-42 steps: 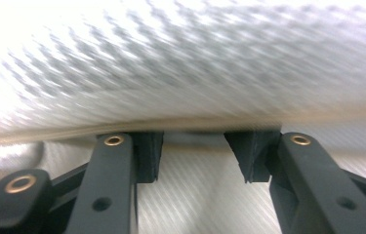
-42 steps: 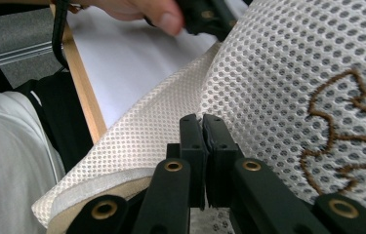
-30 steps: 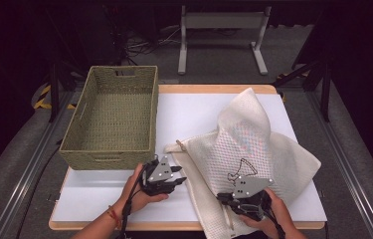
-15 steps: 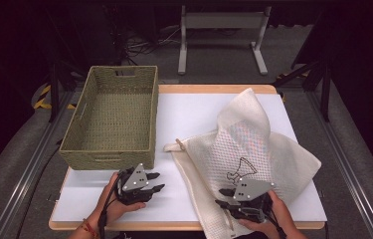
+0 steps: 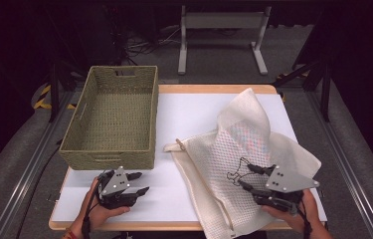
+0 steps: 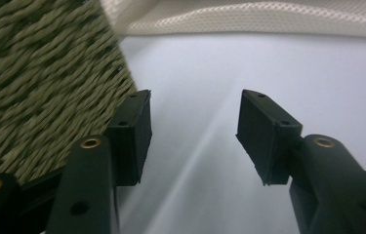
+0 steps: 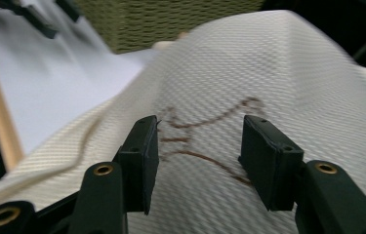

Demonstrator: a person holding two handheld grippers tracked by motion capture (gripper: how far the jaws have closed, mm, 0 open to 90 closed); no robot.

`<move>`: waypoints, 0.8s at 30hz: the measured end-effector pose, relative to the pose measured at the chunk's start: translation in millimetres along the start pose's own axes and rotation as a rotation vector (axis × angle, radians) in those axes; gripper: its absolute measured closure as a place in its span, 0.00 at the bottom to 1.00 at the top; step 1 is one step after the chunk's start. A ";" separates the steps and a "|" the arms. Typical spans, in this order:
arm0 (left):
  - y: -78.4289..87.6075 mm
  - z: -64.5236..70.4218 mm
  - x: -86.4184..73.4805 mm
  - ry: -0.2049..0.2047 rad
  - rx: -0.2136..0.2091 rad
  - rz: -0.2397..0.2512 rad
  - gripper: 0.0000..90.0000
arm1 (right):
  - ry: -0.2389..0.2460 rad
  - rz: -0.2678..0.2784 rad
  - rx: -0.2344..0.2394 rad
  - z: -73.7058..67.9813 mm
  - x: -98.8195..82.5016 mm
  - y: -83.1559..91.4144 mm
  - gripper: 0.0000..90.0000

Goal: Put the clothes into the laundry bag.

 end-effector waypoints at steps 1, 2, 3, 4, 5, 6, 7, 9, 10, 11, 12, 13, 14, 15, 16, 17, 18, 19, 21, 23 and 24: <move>2.9 -1.7 -2.1 0.002 0.004 -0.001 0.47 | -0.003 0.004 -0.013 5.5 -1.3 4.3 0.51; 5.9 -3.5 -3.9 0.008 0.010 0.002 0.46 | -0.006 0.007 -0.026 11.1 -2.7 8.8 0.48; 8.9 -5.5 -5.4 0.011 0.031 0.002 0.41 | -0.011 0.008 -0.034 16.1 -4.3 13.3 0.45; 12.6 -8.1 -7.3 0.017 0.047 0.001 0.36 | -0.013 0.012 -0.037 20.4 -6.2 17.9 0.44; 14.8 -9.3 -8.2 0.022 0.055 0.006 0.34 | -0.027 0.017 -0.034 24.7 -9.3 23.5 0.40; 17.8 -10.8 -9.5 0.027 0.065 0.011 0.32 | -0.041 0.013 -0.032 26.2 -12.1 27.0 0.36; 20.8 -12.6 -11.0 0.033 0.080 0.014 0.28 | -0.046 0.009 -0.039 27.9 -16.9 31.5 0.32; 26.7 -15.4 -13.8 0.055 0.095 0.035 0.23 | -0.051 0.002 -0.056 28.7 -28.6 41.6 0.25; 29.2 -16.9 -15.6 0.057 0.110 0.033 0.22 | -0.058 0.001 -0.056 28.3 -34.9 46.4 0.22; 31.3 -17.9 -17.6 0.056 0.124 0.030 0.19 | -0.065 -0.003 -0.063 28.1 -41.3 50.8 0.20; 33.0 -18.3 -19.8 0.061 0.125 0.031 0.17 | -0.074 -0.009 -0.073 27.9 -48.2 54.4 0.18; 34.2 -18.9 -22.2 0.069 0.124 0.032 0.17 | -0.078 -0.018 -0.081 27.5 -55.2 56.7 0.17; 35.1 -20.2 -24.9 0.068 0.134 0.025 0.16 | -0.075 -0.035 -0.095 27.1 -62.3 58.1 0.15; 35.4 -20.9 -27.7 0.076 0.142 0.019 0.15 | -0.069 -0.056 -0.109 26.5 -69.4 58.7 0.14; 35.5 -22.0 -30.6 0.080 0.144 0.014 0.14 | -0.067 -0.074 -0.119 26.2 -76.9 58.5 0.13; 35.9 -23.2 -33.6 0.083 0.154 0.007 0.13 | -0.069 -0.107 -0.132 25.5 -90.9 56.9 0.11; 36.3 -23.8 -35.6 0.088 0.161 0.005 0.13 | -0.069 -0.107 -0.132 25.5 -90.9 56.9 0.11; 36.7 -24.7 -38.0 0.100 0.160 0.015 0.13 | -0.080 -0.109 -0.136 25.6 -95.4 56.3 0.11; 36.8 -25.1 -41.0 0.109 0.157 0.020 0.12 | -0.095 -0.114 -0.139 27.0 -106.8 55.1 0.10; 37.2 -25.8 -41.8 0.119 0.160 0.025 0.12 | -0.118 -0.113 -0.149 31.9 -113.9 56.5 0.09; 37.3 -26.4 -41.7 0.123 0.156 0.031 0.12 | -0.145 -0.102 -0.144 33.8 -115.7 56.7 0.09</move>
Point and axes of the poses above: each handheld gripper's, and its own axes: y roughly backward along the jaws, x roughly out of its top, z roughly to its right, the point moved 5 cm from there along -y, roughly forward along the jaws, and after that the axes turned 8 degrees about z, right-handed, at the moved point
